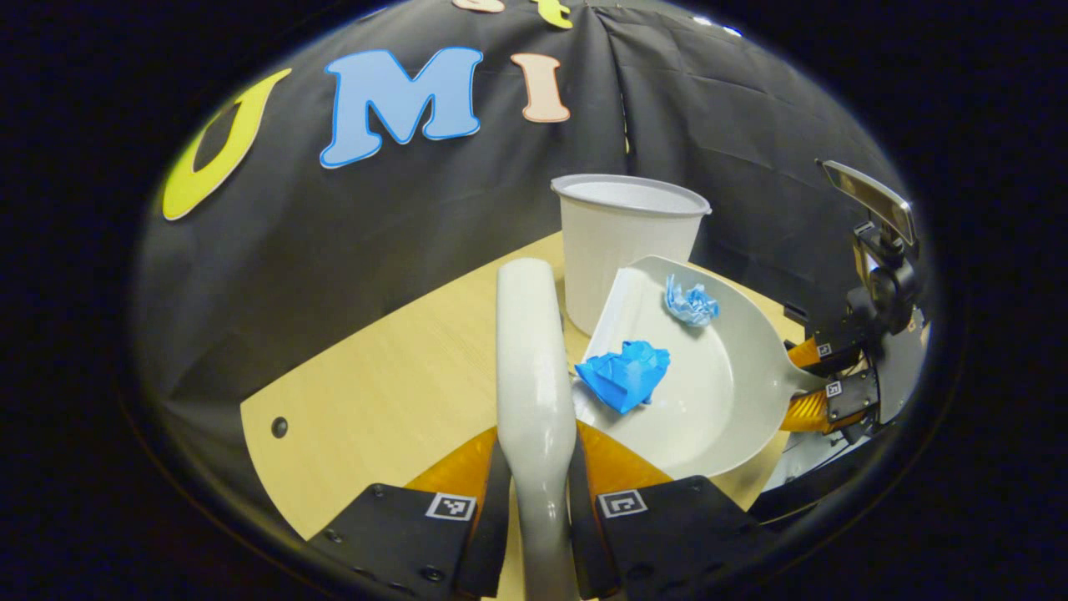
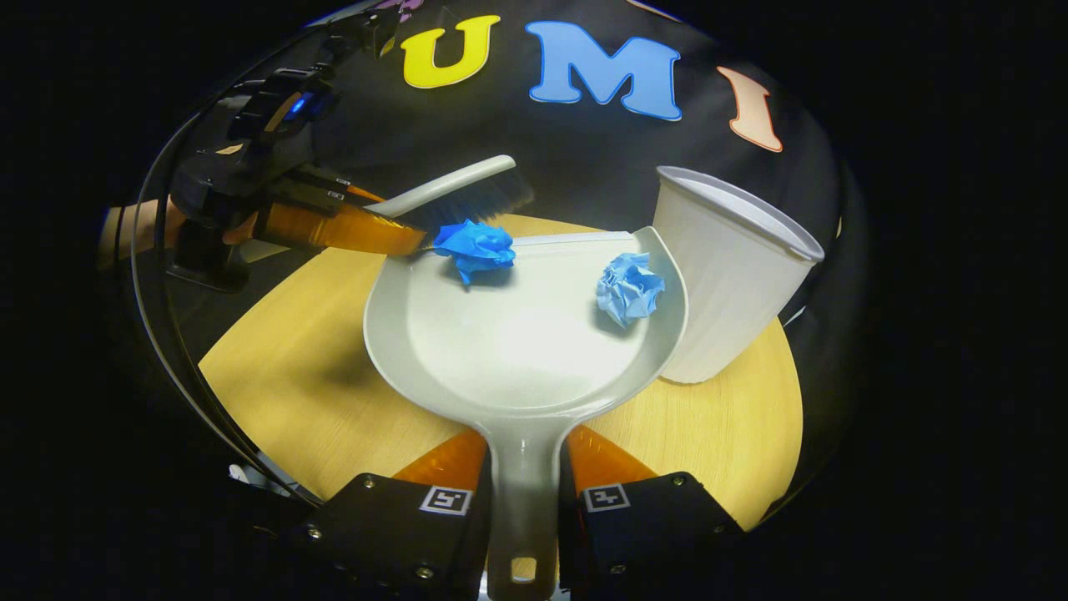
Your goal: Pick up the small broom and dustpan from the desktop, sweep the trash into the dustpan with the broom, and then empty the trash into the garbage bin.
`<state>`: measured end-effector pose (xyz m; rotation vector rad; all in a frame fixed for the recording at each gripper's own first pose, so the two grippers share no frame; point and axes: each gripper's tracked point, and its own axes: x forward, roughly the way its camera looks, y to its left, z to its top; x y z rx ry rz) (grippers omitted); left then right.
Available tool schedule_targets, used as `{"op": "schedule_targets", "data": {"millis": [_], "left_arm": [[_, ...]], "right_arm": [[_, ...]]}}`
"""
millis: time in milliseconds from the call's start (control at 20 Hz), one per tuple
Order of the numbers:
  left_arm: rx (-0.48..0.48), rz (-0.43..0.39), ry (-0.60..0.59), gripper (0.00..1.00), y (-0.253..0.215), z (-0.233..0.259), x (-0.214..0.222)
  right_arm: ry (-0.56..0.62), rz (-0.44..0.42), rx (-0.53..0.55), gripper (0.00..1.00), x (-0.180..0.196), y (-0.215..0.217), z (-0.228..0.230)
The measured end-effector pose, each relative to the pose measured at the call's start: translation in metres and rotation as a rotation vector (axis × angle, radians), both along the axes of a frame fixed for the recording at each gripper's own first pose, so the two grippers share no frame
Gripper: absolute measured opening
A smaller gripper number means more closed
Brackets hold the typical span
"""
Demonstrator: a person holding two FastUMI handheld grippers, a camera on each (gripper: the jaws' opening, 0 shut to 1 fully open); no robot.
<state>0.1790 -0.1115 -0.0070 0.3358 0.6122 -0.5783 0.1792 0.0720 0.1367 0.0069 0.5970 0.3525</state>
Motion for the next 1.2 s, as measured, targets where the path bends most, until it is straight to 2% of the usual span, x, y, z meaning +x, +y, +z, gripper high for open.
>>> {"op": "schedule_targets", "data": {"millis": [150, 400, 750, 1000, 1050, 1200], "left_arm": [[0.021, 0.015, -0.026, 0.41, 0.009, 0.022, 0.000], [0.023, 0.070, -0.027, 0.39, 0.028, 0.034, 0.001], [-0.017, 0.076, -0.020, 0.39, 0.012, 0.041, 0.012], [-0.060, 0.077, 0.018, 0.39, -0.005, 0.029, 0.019], [-0.070, 0.083, 0.028, 0.42, -0.003, 0.027, 0.018], [-0.080, 0.108, 0.051, 0.40, 0.000, 0.021, 0.020]], "right_arm": [[-0.011, -0.002, 0.031, 0.34, 0.010, -0.001, -0.012], [-0.019, -0.039, 0.163, 0.34, 0.027, -0.004, -0.003], [-0.051, -0.107, 0.276, 0.34, 0.047, -0.035, 0.053], [-0.009, -0.145, 0.354, 0.34, 0.062, -0.065, 0.093], [0.004, -0.147, 0.376, 0.34, 0.067, -0.068, 0.099], [0.043, -0.158, 0.474, 0.34, 0.083, -0.075, 0.114]]}}
